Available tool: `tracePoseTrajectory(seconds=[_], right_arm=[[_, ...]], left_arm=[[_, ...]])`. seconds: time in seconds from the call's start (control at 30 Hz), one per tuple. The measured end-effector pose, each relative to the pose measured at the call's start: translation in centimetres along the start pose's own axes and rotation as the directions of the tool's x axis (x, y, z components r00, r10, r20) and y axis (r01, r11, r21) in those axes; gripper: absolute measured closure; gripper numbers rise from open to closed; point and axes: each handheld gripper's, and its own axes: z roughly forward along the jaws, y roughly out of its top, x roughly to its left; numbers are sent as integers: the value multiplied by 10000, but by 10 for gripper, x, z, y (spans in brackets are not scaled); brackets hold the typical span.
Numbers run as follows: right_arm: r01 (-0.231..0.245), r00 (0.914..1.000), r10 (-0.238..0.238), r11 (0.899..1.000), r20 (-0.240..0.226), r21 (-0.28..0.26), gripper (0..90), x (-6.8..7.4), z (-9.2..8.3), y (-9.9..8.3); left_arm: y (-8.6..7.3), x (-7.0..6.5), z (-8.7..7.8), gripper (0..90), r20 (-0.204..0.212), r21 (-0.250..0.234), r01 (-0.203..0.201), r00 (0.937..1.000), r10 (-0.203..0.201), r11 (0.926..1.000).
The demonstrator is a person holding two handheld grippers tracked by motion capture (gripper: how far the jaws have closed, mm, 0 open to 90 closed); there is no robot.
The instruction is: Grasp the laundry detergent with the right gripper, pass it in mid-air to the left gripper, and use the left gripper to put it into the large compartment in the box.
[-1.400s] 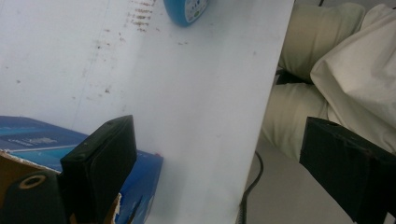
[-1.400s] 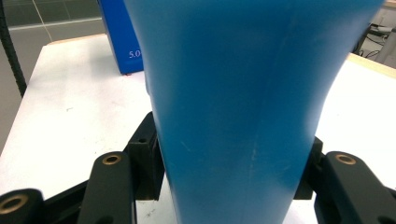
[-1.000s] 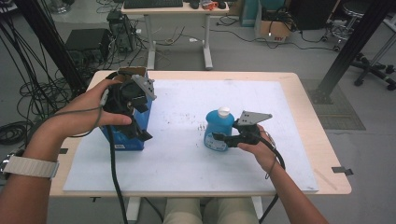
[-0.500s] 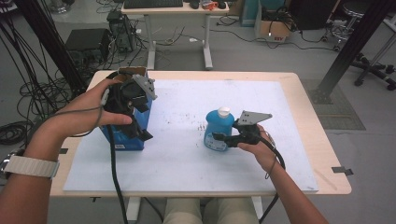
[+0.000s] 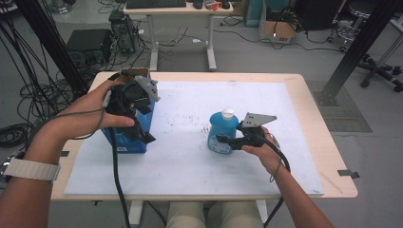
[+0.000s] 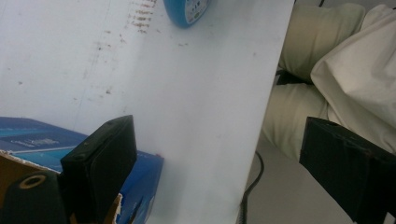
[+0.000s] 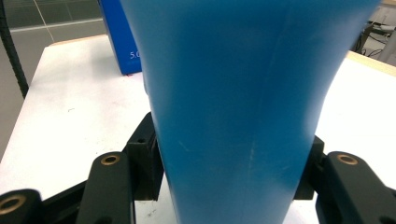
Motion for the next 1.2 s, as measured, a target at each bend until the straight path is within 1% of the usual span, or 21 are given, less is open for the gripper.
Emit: tracePoseTrajectory(seconds=[0.1, 0.17, 0.2, 0.23, 0.33, 0.7, 0.87, 0.93, 1.03, 1.1, 1.13, 1.2], right_arm=[[-14, 10000, 14, 10000, 9, 1, 429, 0, 0, 0], [-132, 9999, 131, 9999, 27, 85, 429, 1, -1, 0], [-28, 10000, 28, 10000, -12, 4, 429, 0, 0, 0], [-137, 9999, 137, 9999, 38, 79, 429, 1, -1, 0], [-63, 10000, 63, 10000, 5, 25, 429, 0, 0, 0], [-58, 10000, 58, 10000, 0, 19, 428, 0, 0, 0], [-77, 10000, 77, 10000, -2, 19, 428, 0, 0, 0], [16, 10000, -16, 10000, -36, -43, 427, -1, 1, 0], [6, 10000, -6, 10000, -34, -41, 427, -1, 1, 0], [11, 10000, -11, 10000, -36, -41, 427, -1, 1, 0], [9, 10000, -9, 10000, -35, -40, 427, -1, 1, 0], [7, 10000, -7, 10000, -38, -49, 427, -1, 1, 0]], left_arm=[[0, 0, 0, 114, -8, -7, -55, 10000, 55, 10000], [0, 0, 0, 114, -6, -27, -21, 10000, 21, 10000], [0, 0, 0, 114, -18, 2, -44, 10000, 44, 10000], [0, 0, 0, 114, -12, -22, -26, 10000, 26, 10000], [0, 0, 1, 114, 9, -16, -6, 10000, 6, 10000], [0, 0, 1, 114, 5, -6, -36, 10000, 36, 10000], [-1, 0, 1, 114, -1, -44, 35, 10000, -35, 10000], [-1, 0, 1, 114, -1, -23, -2, 10000, 2, 10000], [0, 0, 1, 114, 6, -5, -40, 10000, 40, 10000], [0, 0, 1, 114, 3, -39, 7, 10000, -7, 10000], [0, 0, 1, 114, 6, 3, -48, 10000, 48, 10000], [0, 0, 1, 114, 8, -28, -8, 10000, 8, 10000]])
